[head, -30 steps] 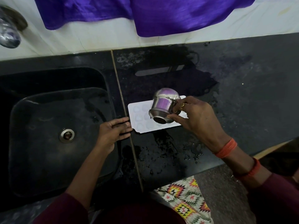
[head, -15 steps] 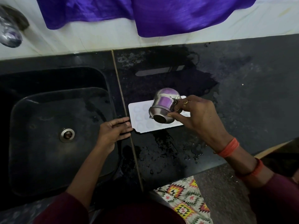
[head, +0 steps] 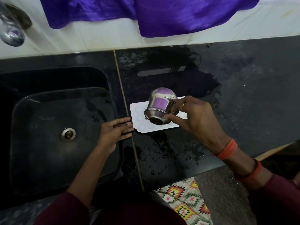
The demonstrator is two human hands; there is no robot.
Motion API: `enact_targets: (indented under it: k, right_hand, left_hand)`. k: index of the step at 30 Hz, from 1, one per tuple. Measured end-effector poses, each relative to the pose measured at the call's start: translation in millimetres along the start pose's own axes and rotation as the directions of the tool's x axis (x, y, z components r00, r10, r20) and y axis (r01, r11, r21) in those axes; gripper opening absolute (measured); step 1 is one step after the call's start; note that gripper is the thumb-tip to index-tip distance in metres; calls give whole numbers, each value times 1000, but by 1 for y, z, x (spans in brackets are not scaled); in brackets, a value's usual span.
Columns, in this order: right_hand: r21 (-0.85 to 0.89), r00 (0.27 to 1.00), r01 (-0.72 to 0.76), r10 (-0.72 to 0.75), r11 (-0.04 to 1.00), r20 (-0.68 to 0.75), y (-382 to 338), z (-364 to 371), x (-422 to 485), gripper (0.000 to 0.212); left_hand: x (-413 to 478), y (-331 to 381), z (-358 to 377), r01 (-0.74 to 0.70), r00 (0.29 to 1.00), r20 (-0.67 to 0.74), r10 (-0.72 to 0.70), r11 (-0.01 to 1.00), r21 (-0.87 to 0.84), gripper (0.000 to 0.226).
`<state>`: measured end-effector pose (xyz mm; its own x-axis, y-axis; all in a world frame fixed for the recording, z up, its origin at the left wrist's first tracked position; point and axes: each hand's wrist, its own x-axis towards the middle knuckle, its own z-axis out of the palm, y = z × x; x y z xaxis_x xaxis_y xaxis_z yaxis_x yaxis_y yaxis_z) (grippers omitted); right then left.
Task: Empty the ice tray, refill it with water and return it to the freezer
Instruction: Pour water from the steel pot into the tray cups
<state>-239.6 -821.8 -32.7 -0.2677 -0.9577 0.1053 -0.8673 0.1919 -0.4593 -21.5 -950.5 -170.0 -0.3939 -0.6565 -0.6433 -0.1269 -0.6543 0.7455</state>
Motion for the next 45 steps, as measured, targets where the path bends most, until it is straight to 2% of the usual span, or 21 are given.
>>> enact_targets:
  k: [45]
  right_hand:
    - [-41,999,38,-40,998,-31,-11,-3,-1,24]
  left_hand:
    - [0,-1,0,-3,1000,-15,3,1000,-9,15]
